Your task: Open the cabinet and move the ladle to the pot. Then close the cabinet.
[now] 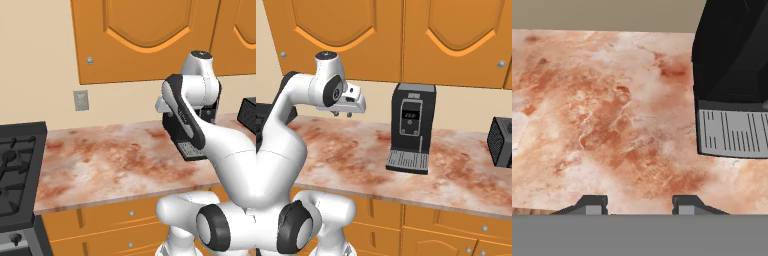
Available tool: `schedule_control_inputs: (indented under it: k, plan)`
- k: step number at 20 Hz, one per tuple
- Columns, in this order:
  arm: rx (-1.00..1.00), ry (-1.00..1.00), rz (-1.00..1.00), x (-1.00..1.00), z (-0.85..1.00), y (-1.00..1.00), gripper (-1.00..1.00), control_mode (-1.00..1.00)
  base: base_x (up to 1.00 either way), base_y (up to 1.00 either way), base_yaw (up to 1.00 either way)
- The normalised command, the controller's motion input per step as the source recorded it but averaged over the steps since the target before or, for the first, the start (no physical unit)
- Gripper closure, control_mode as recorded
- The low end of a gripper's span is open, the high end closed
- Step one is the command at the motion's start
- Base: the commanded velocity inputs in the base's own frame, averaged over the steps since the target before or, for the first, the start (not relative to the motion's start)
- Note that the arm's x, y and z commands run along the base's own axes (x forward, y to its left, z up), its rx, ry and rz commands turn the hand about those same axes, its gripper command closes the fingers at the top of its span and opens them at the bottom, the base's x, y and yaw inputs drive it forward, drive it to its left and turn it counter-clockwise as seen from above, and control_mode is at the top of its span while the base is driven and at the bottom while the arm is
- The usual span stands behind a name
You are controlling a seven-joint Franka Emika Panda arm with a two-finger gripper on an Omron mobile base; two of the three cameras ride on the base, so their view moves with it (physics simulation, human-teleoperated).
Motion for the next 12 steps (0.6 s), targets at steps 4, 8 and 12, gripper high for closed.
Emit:
schedule_control_inputs:
  k: [4,8,12]
  plan:
    - [0.0,-0.05,0.0,0.0,-0.05,0.07,-1.0,-1.0,0.0,0.0,0.0]
    - [0.0,-0.13,-0.03,0.0,0.0,0.23,-1.0,-1.0,0.0,0.0,0.0]
    - [0.0,-0.2,0.0,0.0,0.0,0.34,-1.0,-1.0,0.0,0.0,0.0]
